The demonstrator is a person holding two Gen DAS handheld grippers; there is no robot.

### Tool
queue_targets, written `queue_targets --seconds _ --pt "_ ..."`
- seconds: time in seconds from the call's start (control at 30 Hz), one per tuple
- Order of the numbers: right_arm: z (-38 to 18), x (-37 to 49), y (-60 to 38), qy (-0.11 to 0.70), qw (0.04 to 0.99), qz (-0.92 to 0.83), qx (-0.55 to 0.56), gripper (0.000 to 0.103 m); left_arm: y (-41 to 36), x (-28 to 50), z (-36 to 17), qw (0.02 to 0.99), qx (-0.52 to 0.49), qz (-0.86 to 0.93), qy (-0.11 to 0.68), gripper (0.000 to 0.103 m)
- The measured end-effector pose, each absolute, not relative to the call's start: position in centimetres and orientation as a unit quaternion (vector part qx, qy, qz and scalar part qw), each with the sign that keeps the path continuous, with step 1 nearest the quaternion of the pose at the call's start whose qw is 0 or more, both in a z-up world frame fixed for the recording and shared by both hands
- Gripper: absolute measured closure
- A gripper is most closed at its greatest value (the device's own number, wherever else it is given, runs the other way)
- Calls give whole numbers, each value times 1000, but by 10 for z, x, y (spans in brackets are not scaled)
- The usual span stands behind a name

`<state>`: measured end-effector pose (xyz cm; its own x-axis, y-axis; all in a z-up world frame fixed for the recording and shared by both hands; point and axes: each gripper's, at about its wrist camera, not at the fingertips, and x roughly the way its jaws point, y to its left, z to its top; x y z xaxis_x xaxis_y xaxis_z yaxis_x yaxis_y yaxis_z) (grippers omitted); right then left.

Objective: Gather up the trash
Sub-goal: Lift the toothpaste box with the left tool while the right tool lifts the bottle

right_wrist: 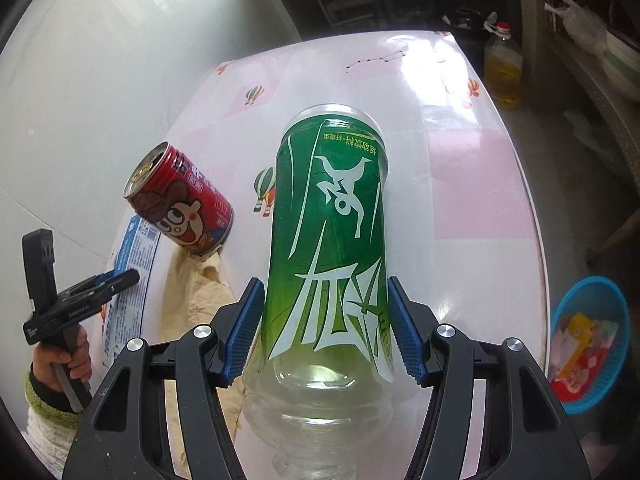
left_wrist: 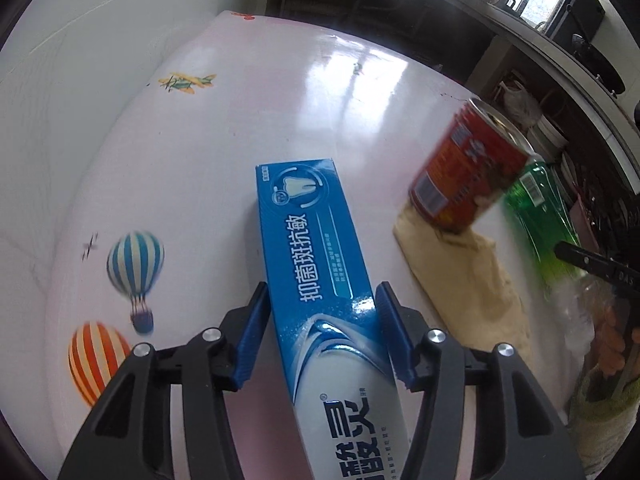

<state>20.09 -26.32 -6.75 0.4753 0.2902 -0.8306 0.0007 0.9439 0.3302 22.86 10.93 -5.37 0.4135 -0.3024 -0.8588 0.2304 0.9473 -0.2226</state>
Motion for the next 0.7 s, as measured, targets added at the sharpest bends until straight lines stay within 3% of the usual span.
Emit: queue_targets --seconds 0.4,0.57,0.7 --pt "-66 149 -247 516 843 80 127 44 90 155 -57 851 -48 -170 494 50" --pt "-67 144 -238 524 841 87 105 31 91 149 -56 846 -56 -167 503 50" --pt "-68 136 -240 524 841 84 107 27 85 146 -52 850 -47 -159 500 48"
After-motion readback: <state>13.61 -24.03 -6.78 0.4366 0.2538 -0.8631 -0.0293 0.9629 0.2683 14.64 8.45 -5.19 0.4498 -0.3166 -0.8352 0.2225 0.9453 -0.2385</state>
